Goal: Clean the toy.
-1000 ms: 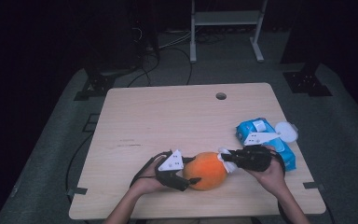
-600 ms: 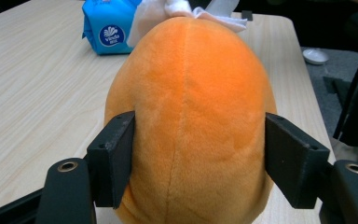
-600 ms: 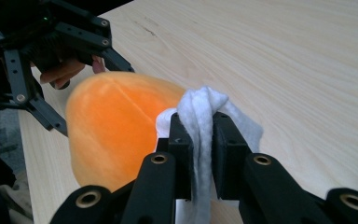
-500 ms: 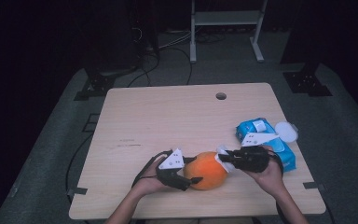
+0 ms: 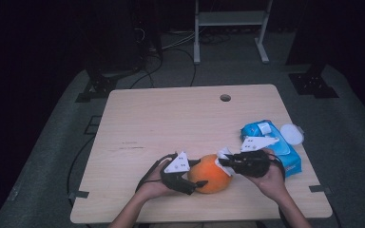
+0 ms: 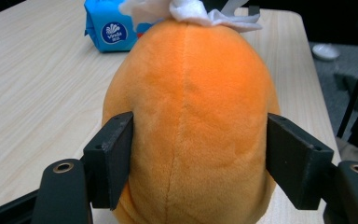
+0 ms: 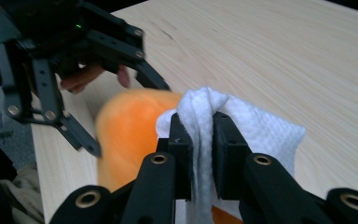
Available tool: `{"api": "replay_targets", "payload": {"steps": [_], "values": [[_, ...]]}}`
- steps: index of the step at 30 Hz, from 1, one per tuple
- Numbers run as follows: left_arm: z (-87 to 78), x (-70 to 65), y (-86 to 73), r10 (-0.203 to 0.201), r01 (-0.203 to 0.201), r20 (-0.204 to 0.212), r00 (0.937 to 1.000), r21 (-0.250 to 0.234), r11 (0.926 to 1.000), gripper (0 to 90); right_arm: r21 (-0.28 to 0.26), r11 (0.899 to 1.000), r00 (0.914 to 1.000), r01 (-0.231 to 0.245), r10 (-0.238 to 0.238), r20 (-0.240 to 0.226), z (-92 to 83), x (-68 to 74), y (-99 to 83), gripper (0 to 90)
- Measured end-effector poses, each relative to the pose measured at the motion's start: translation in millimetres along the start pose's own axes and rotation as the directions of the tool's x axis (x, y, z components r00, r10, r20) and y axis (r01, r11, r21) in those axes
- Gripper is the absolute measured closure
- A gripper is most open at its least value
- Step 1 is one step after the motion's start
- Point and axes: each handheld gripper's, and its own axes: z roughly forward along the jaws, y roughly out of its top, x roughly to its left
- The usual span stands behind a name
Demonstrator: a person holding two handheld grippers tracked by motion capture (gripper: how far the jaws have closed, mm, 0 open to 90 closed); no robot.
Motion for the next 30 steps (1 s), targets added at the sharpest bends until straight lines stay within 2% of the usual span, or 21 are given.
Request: {"api": "replay_targets", "payload": {"steps": [1,3,7,9,11,13,15,18,20,22,23,25,27,29,30], "values": [[-0.7,-0.4,0.3,0.007,-0.007,0.001,1.0000,0.006,1.0000,29.1,-0.005,1.000,0.9999,0.005,-0.005,-0.010,1.2,2.8,1.9,78.7],[-1.9,1.4,-1.6,0.003,-0.003,0.022,0.9998,-0.012,0.9999,29.1,0.000,1.000,0.9999,0.010,-0.010,-0.014,1.3,2.8,2.0,78.8],[-6.3,9.5,-5.2,-0.040,0.045,0.078,0.9961,-0.073,0.9963,26.6,0.006,1.000,0.9995,-0.030,0.030,-0.013,-2.7,-12.2,-9.9,78.8],[-6.7,11.1,-4.7,-0.059,0.065,0.073,0.9956,-0.086,0.9941,24.7,0.001,0.999,0.9986,-0.048,0.048,-0.021,-4.7,-17.6,-13.7,78.7],[-4.5,8.4,-3.3,-0.050,0.054,0.063,0.9968,-0.074,0.9958,26.1,0.007,0.999,0.9987,-0.049,0.049,-0.015,-5.8,-16.9,-12.2,78.8],[-1.8,3.9,-0.1,-0.036,0.038,0.037,0.9987,-0.058,0.9976,30.9,0.010,1.000,0.9996,-0.029,0.029,0.000,-4.9,-10.5,-7.6,78.8],[-0.3,1.1,3.2,-0.021,0.023,0.027,0.9994,-0.053,0.9983,33.1,-0.001,1.000,0.9999,-0.008,0.008,-0.012,-3.8,-1.9,-1.9,78.8],[0.8,-1.4,4.3,-0.004,0.005,0.024,0.9997,-0.045,0.9990,33.6,-0.006,1.000,0.9988,0.031,-0.031,-0.039,1.1,11.4,5.3,78.8],[-1.5,0.7,2.1,-0.006,0.008,0.036,0.9993,-0.055,0.9985,33.3,0.006,0.999,0.9983,0.047,-0.047,-0.034,2.9,12.9,6.2,78.8],[-4.2,5.3,-1.8,-0.037,0.046,0.096,0.9947,-0.089,0.9950,28.9,0.009,1.000,0.9987,0.029,-0.028,-0.042,2.5,7.2,3.1,78.8],[-5.9,8.1,-4.1,-0.052,0.065,0.111,0.9924,-0.116,0.9911,27.8,0.012,1.000,0.9985,0.022,-0.022,-0.050,2.2,4.3,0.6,78.6],[-7.1,12.3,-6.6,-0.072,0.087,0.110,0.9913,-0.133,0.9873,24.4,0.005,1.000,0.9983,0.002,-0.002,-0.059,0.7,0.9,-3.4,78.6],[-3.5,13.2,-8.2,-0.076,0.086,0.096,0.9925,-0.104,0.9908,20.9,0.006,1.000,0.9985,0.004,-0.004,-0.055,-0.8,-0.3,-3.4,78.6],[0.0,11.2,-8.6,-0.077,0.085,0.097,0.9923,-0.088,0.9924,24.8,0.007,1.000,0.9986,0.004,-0.003,-0.052,-0.1,-0.2,-2.8,78.6],[0.5,10.0,-7.4,-0.071,0.077,0.083,0.9940,-0.081,0.9937,28.1,0.010,1.000,0.9990,0.010,-0.010,-0.044,0.6,0.3,-2.6,78.6]]}}
